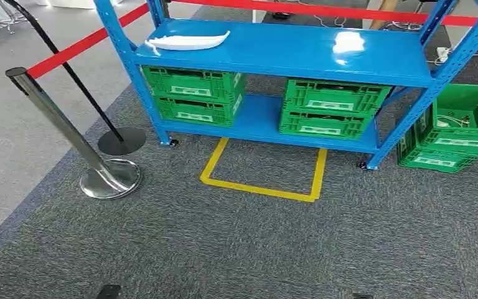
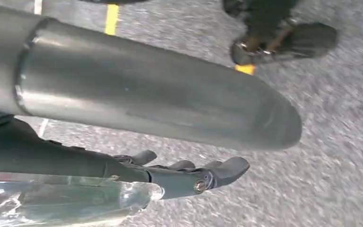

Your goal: Take the parts from the cabinet and place them on the table.

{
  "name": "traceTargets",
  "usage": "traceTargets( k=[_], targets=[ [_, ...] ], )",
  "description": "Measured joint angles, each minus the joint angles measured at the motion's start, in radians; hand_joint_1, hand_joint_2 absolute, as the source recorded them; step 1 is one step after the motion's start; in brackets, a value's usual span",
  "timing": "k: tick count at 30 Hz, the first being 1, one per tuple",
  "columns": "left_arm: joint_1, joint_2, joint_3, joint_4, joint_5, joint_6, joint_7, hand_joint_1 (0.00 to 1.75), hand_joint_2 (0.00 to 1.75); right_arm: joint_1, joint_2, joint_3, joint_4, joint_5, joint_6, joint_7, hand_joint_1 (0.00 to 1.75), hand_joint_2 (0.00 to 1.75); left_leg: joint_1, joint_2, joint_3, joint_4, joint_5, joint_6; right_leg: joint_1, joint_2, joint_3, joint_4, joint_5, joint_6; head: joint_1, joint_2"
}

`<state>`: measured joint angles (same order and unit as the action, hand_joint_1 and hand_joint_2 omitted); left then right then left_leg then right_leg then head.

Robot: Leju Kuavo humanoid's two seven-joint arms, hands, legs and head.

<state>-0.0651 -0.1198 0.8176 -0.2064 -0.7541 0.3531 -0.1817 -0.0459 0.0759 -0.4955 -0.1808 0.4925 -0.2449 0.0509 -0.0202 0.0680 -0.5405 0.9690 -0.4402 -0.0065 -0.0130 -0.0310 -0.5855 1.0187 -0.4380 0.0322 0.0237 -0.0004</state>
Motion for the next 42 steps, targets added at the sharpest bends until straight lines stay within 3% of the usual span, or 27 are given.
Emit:
traceTargets(
  k=[3, 9, 12, 16, 19, 23, 27, 32, 42],
  targets=[
    [-0.001, 0.030, 0.078, 0.000, 0.073, 0.036, -0.145, 0.00, 0.00, 0.005, -0.004, -0.019, 0.000, 0.000, -0.013, -0.078, 0.00, 0.00, 0.000, 0.000, 0.000, 0.000, 0.000, 0.000, 0.000, 0.000, 0.000, 0.000, 0.000, 0.000, 0.000, 0.000],
    [-0.016, 0.079, 0.185, -0.024, 0.158, 0.013, -0.436, 0.00, 0.00, 0.009, -0.023, -0.042, -0.003, 0.014, -0.002, -0.190, 0.00, 0.00, 0.000, 0.000, 0.000, 0.000, 0.000, 0.000, 0.000, 0.000, 0.000, 0.000, 0.000, 0.000, 0.000, 0.000],
    [-0.035, 0.088, 0.205, -0.047, 0.173, 0.008, -0.497, 0.00, 0.00, 0.009, -0.029, -0.045, -0.004, 0.020, 0.006, -0.213, 0.00, 0.00, 0.000, 0.000, 0.000, 0.000, 0.001, 0.000, 0.000, 0.000, 0.000, 0.000, 0.000, 0.000, 0.000, 0.000],
    [-0.048, 0.079, 0.202, -0.117, 0.229, -0.009, -0.498, 0.00, 0.00, 0.009, -0.029, -0.053, -0.005, 0.027, 0.015, -0.217, 0.00, 0.00, 0.000, 0.000, 0.000, 0.000, 0.001, 0.000, 0.000, 0.000, 0.000, 0.000, 0.001, 0.000, 0.000, 0.000],
    [-0.046, 0.063, 0.150, -0.200, 0.290, -0.017, -0.499, 0.00, 0.00, 0.009, -0.029, -0.059, -0.005, 0.032, 0.018, -0.193, 0.00, 0.00, 0.000, 0.000, 0.000, 0.000, 0.001, 0.000, 0.000, 0.000, 0.000, 0.000, 0.001, 0.000, 0.000, 0.000],
    [-0.023, 0.029, 0.025, -0.337, 0.380, -0.044, -0.499, 0.00, 0.00, 0.009, -0.027, -0.064, -0.005, 0.040, 0.041, -0.161, 0.00, 0.00, 0.000, 0.000, 0.000, 0.000, 0.001, 0.000, 0.000, 0.000, 0.000, 0.000, 0.001, 0.000, 0.000, 0.000],
    [0.027, 0.004, -0.209, -0.529, 0.502, -0.024, -0.500, 0.00, 0.00, 0.010, -0.021, -0.068, -0.005, 0.058, 0.079, -0.126, 0.00, 0.00, 0.000, 0.000, 0.000, 0.000, 0.001, 0.000, 0.000, -0.001, 0.000, -0.001, 0.001, 0.000, 0.000, 0.000],
    [0.059, 0.005, -0.465, -0.736, 0.554, -0.012, -0.500, 0.00, 0.00, 0.010, -0.012, -0.068, -0.005, 0.086, 0.091, -0.116, 0.00, 0.00, 0.000, -0.001, -0.001, 0.000, 0.001, 0.001, 0.000, -0.001, 0.000, -0.001, 0.003, 0.001, 0.000, 0.000],
    [0.077, 0.046, -0.762, -1.018, 0.566, 0.035, -0.500, 0.00, 0.00, 0.007, -0.002, -0.068, -0.005, 0.110, 0.118, -0.096, 0.00, 0.00, 0.000, -0.001, -0.001, 0.001, 0.002, 0.001, 0.000, -0.001, 0.000, -0.001, 0.003, 0.001, 0.000, 0.000]
  ],
)
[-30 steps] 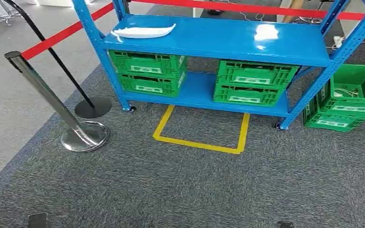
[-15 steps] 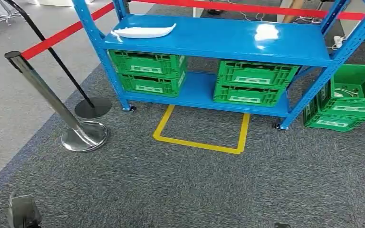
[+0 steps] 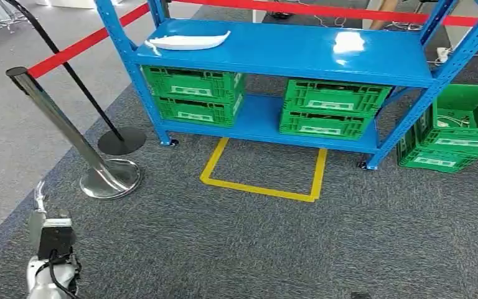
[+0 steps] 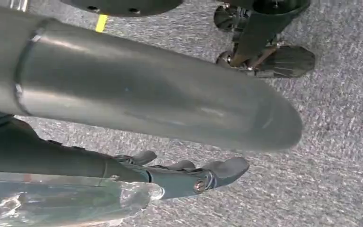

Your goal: Take the parts from the cabinet and place them on the table.

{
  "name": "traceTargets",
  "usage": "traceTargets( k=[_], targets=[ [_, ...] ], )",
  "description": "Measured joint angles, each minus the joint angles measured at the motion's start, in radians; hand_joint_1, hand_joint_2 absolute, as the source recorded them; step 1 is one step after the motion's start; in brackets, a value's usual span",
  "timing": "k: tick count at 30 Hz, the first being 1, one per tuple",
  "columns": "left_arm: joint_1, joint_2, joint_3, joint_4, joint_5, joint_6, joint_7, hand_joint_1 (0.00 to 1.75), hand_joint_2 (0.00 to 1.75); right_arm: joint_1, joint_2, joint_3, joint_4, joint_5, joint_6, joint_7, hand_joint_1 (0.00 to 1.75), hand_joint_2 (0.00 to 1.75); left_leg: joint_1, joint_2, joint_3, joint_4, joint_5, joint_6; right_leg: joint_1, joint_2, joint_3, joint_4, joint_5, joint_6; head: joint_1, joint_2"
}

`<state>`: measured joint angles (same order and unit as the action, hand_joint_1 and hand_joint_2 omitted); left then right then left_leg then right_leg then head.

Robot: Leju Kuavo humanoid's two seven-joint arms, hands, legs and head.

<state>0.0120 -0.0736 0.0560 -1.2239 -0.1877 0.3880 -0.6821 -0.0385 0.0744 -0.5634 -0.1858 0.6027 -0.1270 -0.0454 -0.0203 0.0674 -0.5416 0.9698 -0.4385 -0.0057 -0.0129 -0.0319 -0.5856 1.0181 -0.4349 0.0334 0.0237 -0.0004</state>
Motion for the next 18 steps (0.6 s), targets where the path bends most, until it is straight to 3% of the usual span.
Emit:
traceTargets(
  k=[5, 13, 16, 18],
  targets=[
    [0.021, 0.021, -0.104, -0.137, 0.031, 0.011, 0.000, 0.00, 0.00, 0.000, 0.008, -0.002, 0.000, -0.004, 0.007, 0.013, 0.00, 0.00, 0.000, 0.000, 0.000, 0.000, 0.000, 0.000, 0.000, 0.000, 0.000, 0.000, 0.000, 0.000, 0.000, 0.000],
    [0.051, 0.038, -0.140, -0.257, 0.040, 0.013, 0.000, 0.00, 0.00, 0.001, 0.024, -0.008, 0.000, 0.005, 0.011, 0.034, 0.00, 0.00, -0.003, 0.000, -0.007, 0.011, -0.009, 0.014, -0.003, 0.000, 0.000, -0.003, 0.001, 0.009, 0.000, 0.000],
    [0.056, 0.040, -0.145, -0.287, 0.042, 0.006, 0.000, 0.00, 0.00, 0.001, 0.024, -0.013, 0.000, -0.002, 0.002, 0.028, 0.00, 0.00, -0.002, -0.001, -0.009, 0.000, -0.016, 0.031, -0.004, 0.000, 0.005, 0.007, 0.017, 0.025, 0.000, 0.000],
    [0.059, 0.040, -0.154, -0.312, 0.047, 0.004, 0.000, 0.00, 0.00, 0.000, 0.024, -0.023, -0.002, -0.005, -0.003, 0.009, 0.00, 0.00, 0.007, -0.004, 0.004, -0.004, -0.015, 0.042, -0.003, 0.009, -0.011, 0.024, -0.003, 0.029, 0.002, 0.000]
  ],
)
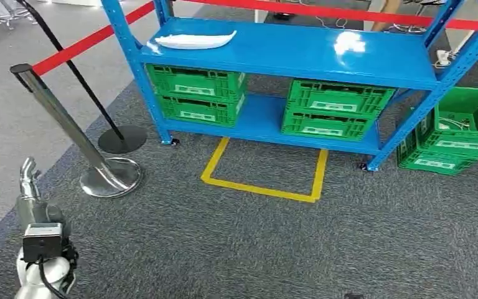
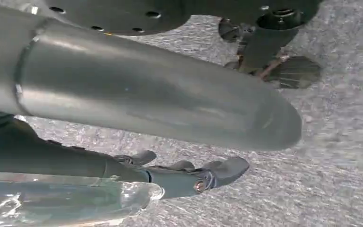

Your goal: Take the parts from the cabinet and place them on the table.

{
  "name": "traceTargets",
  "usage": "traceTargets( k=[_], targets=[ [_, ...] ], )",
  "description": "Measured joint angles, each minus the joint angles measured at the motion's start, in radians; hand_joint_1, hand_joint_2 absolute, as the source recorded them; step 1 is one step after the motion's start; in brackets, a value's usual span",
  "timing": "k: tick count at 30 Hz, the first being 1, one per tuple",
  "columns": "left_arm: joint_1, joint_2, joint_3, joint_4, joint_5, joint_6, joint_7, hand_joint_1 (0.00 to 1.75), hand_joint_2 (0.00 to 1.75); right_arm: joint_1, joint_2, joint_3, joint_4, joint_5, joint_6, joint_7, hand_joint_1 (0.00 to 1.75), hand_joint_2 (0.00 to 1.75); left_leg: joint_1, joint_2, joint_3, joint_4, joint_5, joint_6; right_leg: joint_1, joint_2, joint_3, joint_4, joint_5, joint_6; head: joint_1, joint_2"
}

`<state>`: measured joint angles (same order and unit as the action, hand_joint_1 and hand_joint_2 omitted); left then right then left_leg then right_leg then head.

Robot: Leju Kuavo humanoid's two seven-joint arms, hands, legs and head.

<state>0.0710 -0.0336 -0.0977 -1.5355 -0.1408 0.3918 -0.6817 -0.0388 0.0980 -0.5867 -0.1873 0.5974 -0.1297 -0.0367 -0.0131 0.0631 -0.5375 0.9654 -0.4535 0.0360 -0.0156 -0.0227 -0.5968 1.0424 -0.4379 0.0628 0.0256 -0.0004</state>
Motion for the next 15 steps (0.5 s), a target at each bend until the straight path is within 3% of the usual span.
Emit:
traceTargets(
  k=[1, 3, 4, 5, 6, 7, 9, 10, 11, 12, 13, 14, 15],
  targets=[
    [-0.001, 0.000, -0.006, -0.008, 0.002, 0.000, 0.000, 0.00, 0.00, -0.002, 0.000, -0.004, 0.000, -0.002, -0.003, -0.009, 0.00, 0.00, 0.002, -0.001, 0.006, 0.000, -0.001, 0.002, 0.000, 0.010, -0.019, 0.043, -0.030, 0.000, 0.003, 0.000],
    [-0.001, 0.001, -0.019, -0.017, 0.003, -0.002, 0.000, 0.00, 0.00, -0.002, -0.003, -0.014, -0.001, -0.002, -0.002, -0.022, 0.00, 0.00, 0.002, -0.002, 0.010, 0.001, -0.003, 0.003, 0.000, 0.019, -0.101, 0.204, -0.101, 0.002, 0.003, 0.000],
    [-0.001, 0.001, -0.026, -0.019, 0.000, 0.003, 0.000, 0.00, 0.00, 0.000, -0.003, -0.016, 0.000, 0.005, -0.001, -0.027, 0.00, 0.00, 0.002, -0.005, 0.013, 0.001, -0.005, 0.001, 0.000, 0.019, -0.138, 0.267, -0.121, 0.005, 0.005, 0.000],
    [-0.002, 0.001, -0.031, -0.019, 0.000, 0.007, 0.000, 0.00, 0.00, 0.002, -0.005, -0.016, -0.001, 0.010, -0.001, -0.032, 0.00, 0.00, 0.003, -0.006, 0.017, 0.001, -0.009, -0.002, -0.001, 0.019, -0.155, 0.286, -0.119, 0.007, 0.005, 0.000],
    [-0.002, 0.002, -0.035, -0.020, 0.006, 0.008, 0.000, 0.00, 0.00, 0.002, -0.006, -0.016, -0.001, 0.012, -0.003, -0.037, 0.00, 0.00, 0.005, -0.006, 0.025, 0.002, -0.014, -0.007, -0.001, 0.019, -0.147, 0.258, -0.091, 0.009, 0.005, 0.000],
    [-0.002, 0.003, -0.035, -0.022, 0.012, 0.008, 0.000, 0.00, 0.00, 0.001, -0.008, -0.017, -0.001, 0.012, -0.005, -0.039, 0.00, 0.00, 0.008, -0.006, 0.035, 0.002, -0.021, -0.012, -0.001, 0.018, -0.119, 0.193, -0.048, 0.007, 0.005, 0.000],
    [-0.004, 0.005, -0.035, -0.023, 0.015, 0.011, 0.000, 0.00, 0.00, 0.002, -0.011, -0.022, -0.001, 0.011, -0.007, -0.036, 0.00, 0.00, 0.015, -0.005, 0.061, 0.002, -0.039, -0.025, -0.005, 0.008, -0.039, 0.013, 0.054, 0.010, 0.005, 0.000],
    [-0.006, 0.008, -0.035, -0.023, 0.015, 0.015, 0.000, 0.00, 0.00, 0.000, -0.011, -0.025, -0.001, 0.011, -0.007, -0.030, 0.00, 0.00, 0.013, -0.003, 0.067, 0.003, -0.044, -0.032, 0.004, 0.001, -0.032, 0.000, 0.021, 0.011, 0.006, 0.000],
    [-0.007, 0.012, -0.035, -0.026, 0.012, 0.020, 0.000, 0.00, 0.00, -0.003, -0.011, -0.026, -0.001, 0.010, -0.007, -0.026, 0.00, 0.00, 0.010, -0.003, 0.062, 0.006, -0.050, -0.041, 0.006, -0.002, -0.025, -0.016, -0.003, -0.014, 0.010, 0.000],
    [-0.007, 0.015, -0.035, -0.030, 0.011, 0.023, 0.000, 0.00, 0.00, -0.004, -0.011, -0.026, -0.001, 0.011, -0.007, -0.019, 0.00, 0.00, 0.010, 0.001, 0.061, 0.002, -0.054, -0.046, 0.007, 0.004, -0.021, -0.014, 0.012, -0.025, 0.005, 0.000],
    [-0.007, 0.019, -0.036, -0.032, 0.011, 0.024, 0.000, 0.00, 0.00, 0.000, -0.011, -0.027, -0.001, 0.011, -0.007, -0.011, 0.00, 0.00, 0.011, 0.001, 0.070, 0.006, -0.052, -0.053, 0.007, 0.006, -0.025, -0.013, 0.004, -0.034, 0.000, 0.000],
    [-0.007, 0.021, -0.036, -0.036, 0.011, 0.025, 0.000, 0.00, 0.00, 0.001, -0.011, -0.027, -0.001, 0.011, -0.007, -0.006, 0.00, 0.00, 0.012, 0.001, 0.076, 0.006, -0.055, -0.058, 0.005, 0.014, -0.011, -0.013, 0.002, -0.040, 0.001, 0.000],
    [-0.007, 0.021, -0.037, -0.042, 0.015, 0.025, 0.000, 0.00, 0.00, 0.002, -0.011, -0.029, -0.001, 0.012, -0.007, 0.003, 0.00, 0.00, 0.016, -0.012, 0.064, 0.029, -0.048, -0.064, 0.002, 0.017, -0.001, -0.018, 0.001, -0.045, -0.001, 0.000]
  ],
)
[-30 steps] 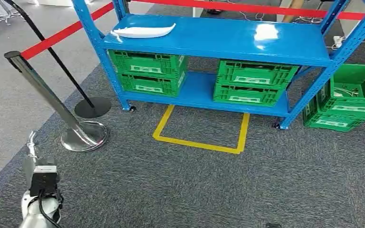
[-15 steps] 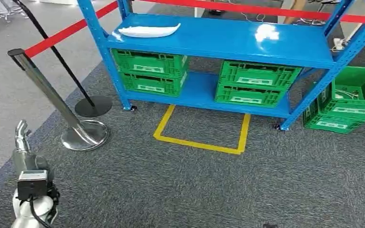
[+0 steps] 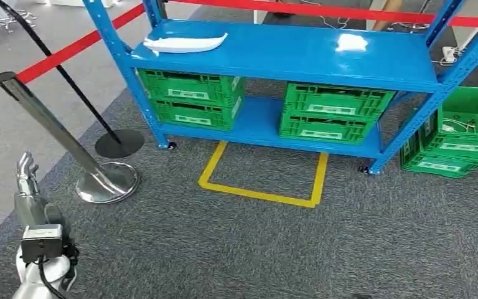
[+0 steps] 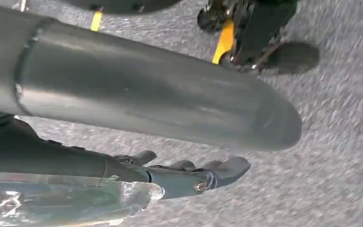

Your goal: Take the parts from the cabinet and place them on the table.

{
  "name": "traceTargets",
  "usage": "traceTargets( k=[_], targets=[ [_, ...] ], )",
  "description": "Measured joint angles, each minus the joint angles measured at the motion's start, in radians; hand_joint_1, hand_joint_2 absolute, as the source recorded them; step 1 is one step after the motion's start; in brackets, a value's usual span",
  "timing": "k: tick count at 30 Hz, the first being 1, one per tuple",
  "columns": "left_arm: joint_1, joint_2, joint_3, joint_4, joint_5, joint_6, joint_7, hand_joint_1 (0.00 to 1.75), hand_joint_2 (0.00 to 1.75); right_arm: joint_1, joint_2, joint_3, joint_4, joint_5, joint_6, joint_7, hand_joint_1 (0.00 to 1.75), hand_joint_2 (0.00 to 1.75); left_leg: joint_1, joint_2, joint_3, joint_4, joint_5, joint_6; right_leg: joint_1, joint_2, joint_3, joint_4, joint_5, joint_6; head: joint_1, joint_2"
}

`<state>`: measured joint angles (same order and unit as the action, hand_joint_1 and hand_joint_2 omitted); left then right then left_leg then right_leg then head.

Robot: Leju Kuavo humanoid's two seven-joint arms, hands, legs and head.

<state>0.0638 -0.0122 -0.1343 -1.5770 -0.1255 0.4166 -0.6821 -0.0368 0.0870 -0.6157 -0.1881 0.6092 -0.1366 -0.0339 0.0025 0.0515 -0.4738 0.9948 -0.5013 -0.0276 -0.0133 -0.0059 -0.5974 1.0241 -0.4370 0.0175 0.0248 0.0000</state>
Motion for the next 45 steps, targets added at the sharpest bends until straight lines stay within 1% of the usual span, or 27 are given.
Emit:
traceTargets(
  k=[2, 4, 5, 6, 8, 10, 11, 12, 13, 15, 16, 18, 19, 21, 23, 25, 26, 27, 30, 32, 34, 36, 38, 40, 41, 43, 45],
  targets=[
    [0.000, 0.006, -0.002, -0.006, 0.000, 0.001, 0.000, 0.00, 0.00, -0.003, 0.000, -0.003, 0.000, 0.000, 0.000, 0.013, 0.00, 0.00, 0.003, -0.034, -0.093, 0.150, 0.002, -0.008, -0.001, 0.008, 0.013, -0.004, -0.010, -0.012, -0.002, 0.000],
    [0.008, 0.010, -0.002, -0.006, -0.003, 0.010, 0.000, 0.00, 0.00, -0.005, 0.001, -0.005, 0.000, 0.001, 0.000, 0.030, 0.00, 0.00, 0.003, -0.040, -0.203, 0.285, -0.074, -0.012, -0.001, 0.021, 0.028, -0.005, -0.026, -0.016, -0.004, 0.000],
    [0.010, 0.011, -0.002, -0.006, -0.008, 0.018, 0.000, 0.00, 0.00, -0.003, 0.002, -0.005, 0.000, 0.002, 0.000, 0.035, 0.00, 0.00, 0.003, -0.040, -0.234, 0.305, -0.103, -0.011, -0.001, 0.027, 0.039, -0.005, -0.035, -0.016, -0.005, 0.000],
    [0.011, 0.011, -0.002, -0.006, -0.011, 0.023, 0.000, 0.00, 0.00, 0.000, 0.003, -0.006, 0.000, 0.005, 0.000, 0.039, 0.00, 0.00, 0.003, -0.041, -0.248, 0.295, -0.104, -0.010, -0.001, 0.032, 0.052, -0.005, -0.045, -0.016, -0.004, 0.000],
    [0.012, 0.012, -0.002, -0.006, -0.009, 0.027, 0.000, 0.00, 0.00, 0.002, 0.003, -0.006, 0.000, 0.010, -0.002, 0.037, 0.00, 0.00, 0.003, -0.041, -0.232, 0.188, -0.027, -0.002, -0.001, 0.042, 0.086, -0.006, -0.069, -0.012, -0.006, 0.000],
    [0.012, 0.012, -0.003, -0.006, -0.008, 0.031, 0.000, 0.00, 0.00, 0.003, 0.003, -0.006, 0.000, 0.011, -0.004, 0.026, 0.00, 0.00, 0.002, -0.042, -0.204, 0.047, 0.131, 0.008, -0.001, 0.047, 0.103, -0.010, -0.092, -0.002, -0.007, 0.000],
    [0.012, 0.011, -0.003, -0.006, -0.006, 0.035, 0.000, 0.00, 0.00, 0.002, 0.003, -0.006, 0.000, 0.012, -0.005, 0.020, 0.00, 0.00, -0.001, -0.043, -0.207, -0.002, 0.128, 0.011, 0.005, 0.055, 0.118, -0.001, -0.105, 0.007, -0.014, 0.000],
    [0.017, 0.011, -0.004, -0.006, -0.003, 0.034, 0.000, 0.00, 0.00, 0.001, 0.003, -0.006, -0.002, 0.014, -0.007, 0.018, 0.00, 0.00, -0.001, -0.046, -0.198, 0.008, 0.132, 0.013, 0.007, 0.054, 0.115, -0.012, -0.115, 0.013, -0.010, 0.000],
    [0.018, 0.011, -0.004, -0.007, 0.002, 0.036, 0.000, 0.00, 0.00, 0.002, 0.002, -0.006, -0.002, 0.017, -0.006, 0.014, 0.00, 0.00, 0.004, -0.047, -0.192, 0.002, 0.128, 0.017, 0.008, 0.054, 0.146, -0.005, -0.114, 0.019, -0.012, 0.000],
    [0.018, 0.006, -0.005, -0.006, 0.010, 0.036, 0.000, 0.00, 0.00, 0.001, -0.004, -0.006, -0.002, 0.021, -0.008, 0.013, 0.00, 0.00, 0.006, -0.049, -0.171, 0.002, 0.125, 0.027, 0.008, 0.048, 0.133, 0.012, -0.111, 0.027, -0.005, 0.000],
    [0.019, 0.006, -0.005, -0.007, 0.010, 0.037, 0.000, 0.00, 0.00, 0.001, -0.006, -0.006, -0.002, 0.022, -0.008, 0.013, 0.00, 0.00, 0.006, -0.048, -0.156, 0.000, 0.113, 0.032, 0.008, 0.030, 0.121, 0.056, -0.103, 0.032, -0.003, 0.000],
    [0.018, 0.005, -0.005, -0.007, 0.011, 0.039, 0.000, 0.00, 0.00, -0.001, -0.006, -0.006, -0.002, 0.025, -0.008, 0.014, 0.00, 0.00, 0.004, -0.047, -0.139, 0.000, 0.096, 0.041, 0.008, 0.014, 0.042, 0.190, -0.139, 0.038, -0.002, 0.000],
    [0.019, 0.005, -0.006, -0.007, 0.010, 0.039, 0.000, 0.00, 0.00, 0.000, -0.006, -0.006, -0.002, 0.025, -0.008, 0.018, 0.00, 0.00, 0.002, -0.047, -0.133, 0.000, 0.088, 0.044, 0.008, 0.014, -0.007, 0.251, -0.183, 0.039, -0.001, 0.000],
    [0.020, 0.004, -0.007, -0.004, 0.010, 0.042, 0.000, 0.00, 0.00, 0.004, -0.006, -0.009, -0.002, 0.025, -0.007, 0.035, 0.00, 0.00, 0.000, -0.049, -0.113, 0.001, 0.069, 0.047, 0.009, 0.014, -0.066, 0.286, -0.235, 0.038, 0.002, 0.000],
    [0.021, 0.004, -0.007, -0.003, 0.008, 0.057, 0.000, 0.00, 0.00, 0.006, -0.006, -0.012, -0.002, 0.029, -0.006, 0.044, 0.00, 0.00, -0.001, -0.050, -0.081, 0.001, 0.047, 0.045, 0.010, 0.014, -0.058, 0.191, -0.169, 0.031, 0.001, 0.000],
    [0.022, 0.004, -0.007, -0.003, 0.010, 0.062, 0.000, 0.00, 0.00, 0.007, -0.006, -0.013, -0.002, 0.031, -0.003, 0.045, 0.00, 0.00, -0.001, -0.049, -0.058, -0.001, 0.023, 0.039, 0.012, 0.007, -0.034, 0.048, -0.020, 0.023, 0.001, 0.000],
    [0.024, 0.005, -0.006, -0.002, 0.011, 0.061, 0.000, 0.00, 0.00, 0.009, -0.006, -0.014, -0.001, 0.031, -0.001, 0.039, 0.00, 0.00, -0.007, -0.050, -0.047, 0.009, 0.011, 0.034, 0.014, 0.001, -0.042, 0.017, 0.006, 0.019, 0.000, 0.000],
    [0.026, 0.005, -0.006, -0.001, 0.011, 0.059, 0.000, 0.00, 0.00, 0.007, -0.005, -0.015, -0.001, 0.033, 0.001, 0.030, 0.00, 0.00, -0.009, -0.050, -0.050, 0.001, 0.007, 0.029, 0.016, 0.003, -0.030, 0.017, -0.011, 0.010, 0.000, 0.000],
    [0.028, 0.005, -0.005, 0.000, 0.009, 0.044, 0.000, 0.00, 0.00, 0.007, -0.001, -0.015, -0.001, 0.038, 0.004, -0.007, 0.00, 0.00, -0.008, -0.050, -0.035, -0.004, 0.004, 0.014, 0.009, 0.009, -0.013, 0.006, -0.001, -0.004, -0.001, 0.000],
    [0.027, 0.003, -0.008, 0.000, 0.000, 0.043, 0.000, 0.00, 0.00, 0.003, 0.000, -0.018, -0.002, 0.039, 0.008, -0.034, 0.00, 0.00, -0.007, -0.051, -0.080, 0.086, 0.010, 0.001, 0.006, 0.012, 0.008, -0.003, -0.009, -0.014, -0.005, 0.000],
    [0.028, 0.004, -0.008, 0.000, -0.005, 0.054, 0.000, 0.00, 0.00, -0.003, 0.000, -0.020, -0.002, 0.044, 0.012, -0.053, 0.00, 0.00, -0.003, -0.051, -0.182, 0.232, -0.045, -0.008, 0.004, 0.016, 0.021, -0.004, -0.024, -0.018, -0.005, 0.000],
    [0.027, 0.004, -0.008, 0.000, -0.006, 0.059, 0.000, 0.00, 0.00, -0.002, 0.000, -0.020, -0.002, 0.046, 0.012, -0.059, 0.00, 0.00, -0.002, -0.051, -0.250, 0.296, -0.099, -0.010, 0.004, 0.019, 0.043, -0.004, -0.043, -0.018, -0.004, 0.000],
    [0.027, 0.004, -0.008, 0.000, -0.006, 0.059, 0.000, 0.00, 0.00, 0.001, 0.001, -0.021, -0.002, 0.046, 0.012, -0.057, 0.00, 0.00, -0.002, -0.051, -0.248, 0.234, -0.053, -0.007, 0.003, 0.023, 0.073, -0.004, -0.065, -0.015, -0.004, 0.000],
    [0.025, 0.004, -0.008, 0.000, -0.006, 0.059, 0.000, 0.00, 0.00, -0.002, 0.002, -0.021, -0.002, 0.046, 0.012, -0.052, 0.00, 0.00, -0.002, -0.051, -0.205, 0.077, 0.086, 0.001, 0.002, 0.027, 0.106, -0.006, -0.090, -0.008, -0.004, 0.000],
    [0.024, 0.004, -0.008, 0.001, -0.006, 0.059, 0.000, 0.00, 0.00, -0.002, 0.002, -0.022, -0.002, 0.045, 0.012, -0.051, 0.00, 0.00, -0.003, -0.050, -0.201, 0.022, 0.127, 0.004, 0.006, 0.030, 0.119, -0.001, -0.102, 0.000, -0.006, 0.000],
    [0.024, 0.004, -0.008, 0.004, -0.008, 0.059, 0.000, 0.00, 0.00, -0.005, 0.002, -0.023, -0.002, 0.044, 0.012, -0.049, 0.00, 0.00, -0.005, -0.052, -0.189, 0.018, 0.107, 0.011, 0.010, 0.032, 0.122, -0.016, -0.131, 0.009, -0.005, 0.000],
    [0.019, 0.004, -0.008, 0.004, -0.010, 0.060, 0.000, 0.00, 0.00, -0.005, 0.003, -0.024, -0.002, 0.044, 0.013, -0.047, 0.00, 0.00, 0.000, -0.054, -0.170, 0.011, 0.098, 0.027, 0.011, 0.031, 0.155, -0.012, -0.122, 0.022, -0.003, 0.000]
  ],
)
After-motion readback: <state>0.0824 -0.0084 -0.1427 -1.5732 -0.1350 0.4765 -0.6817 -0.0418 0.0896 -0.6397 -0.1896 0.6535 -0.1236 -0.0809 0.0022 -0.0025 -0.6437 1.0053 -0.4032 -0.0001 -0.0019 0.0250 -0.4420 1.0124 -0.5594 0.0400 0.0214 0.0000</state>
